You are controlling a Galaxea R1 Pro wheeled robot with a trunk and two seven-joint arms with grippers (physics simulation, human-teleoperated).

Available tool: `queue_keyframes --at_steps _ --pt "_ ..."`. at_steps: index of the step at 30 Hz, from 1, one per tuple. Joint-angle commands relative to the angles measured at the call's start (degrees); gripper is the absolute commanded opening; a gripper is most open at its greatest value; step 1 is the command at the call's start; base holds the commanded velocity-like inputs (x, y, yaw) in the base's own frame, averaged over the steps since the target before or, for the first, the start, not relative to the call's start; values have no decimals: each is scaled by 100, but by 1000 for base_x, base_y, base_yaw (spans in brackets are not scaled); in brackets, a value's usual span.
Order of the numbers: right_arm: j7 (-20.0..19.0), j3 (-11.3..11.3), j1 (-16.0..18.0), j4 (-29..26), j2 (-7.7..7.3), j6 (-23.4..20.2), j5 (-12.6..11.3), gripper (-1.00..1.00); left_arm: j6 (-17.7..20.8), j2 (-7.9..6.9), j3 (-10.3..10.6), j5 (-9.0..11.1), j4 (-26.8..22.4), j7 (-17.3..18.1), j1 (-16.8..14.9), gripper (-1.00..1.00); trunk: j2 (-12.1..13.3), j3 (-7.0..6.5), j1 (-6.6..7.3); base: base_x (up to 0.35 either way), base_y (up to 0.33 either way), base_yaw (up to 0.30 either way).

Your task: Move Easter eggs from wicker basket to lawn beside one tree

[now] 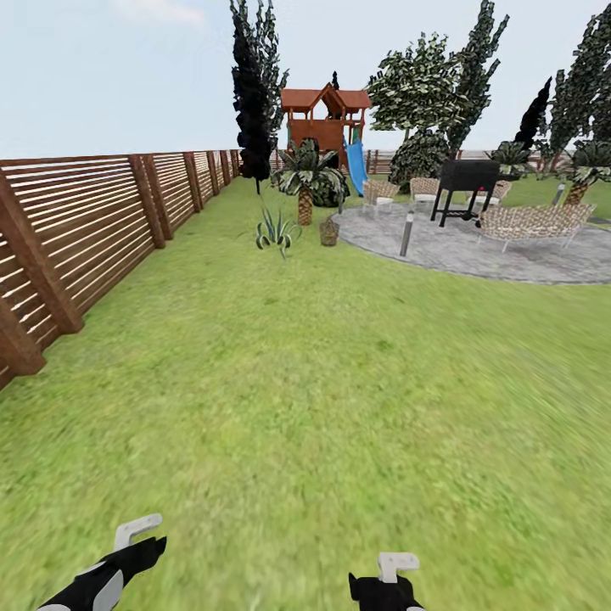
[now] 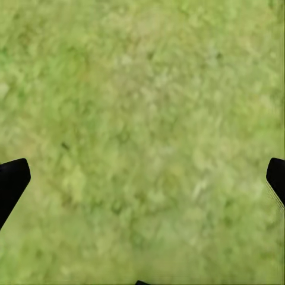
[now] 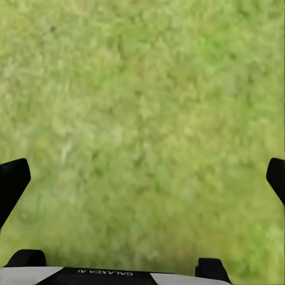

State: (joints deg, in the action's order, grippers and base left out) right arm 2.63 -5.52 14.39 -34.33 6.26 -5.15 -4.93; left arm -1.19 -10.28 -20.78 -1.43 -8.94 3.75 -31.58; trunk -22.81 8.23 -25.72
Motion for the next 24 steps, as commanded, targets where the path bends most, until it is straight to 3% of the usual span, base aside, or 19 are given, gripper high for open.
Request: queue_keyframes --at_steps 1,24 --pt "28 -25 2 -12 -3 -30 -51 100 -12 0 -40 -16 6 29 -6 100 -11 11 -7 332 0 0" --pt "28 -27 2 -12 -3 -35 -51 100 -12 0 -39 -16 6 29 -6 100 -11 11 -7 332 0 0"
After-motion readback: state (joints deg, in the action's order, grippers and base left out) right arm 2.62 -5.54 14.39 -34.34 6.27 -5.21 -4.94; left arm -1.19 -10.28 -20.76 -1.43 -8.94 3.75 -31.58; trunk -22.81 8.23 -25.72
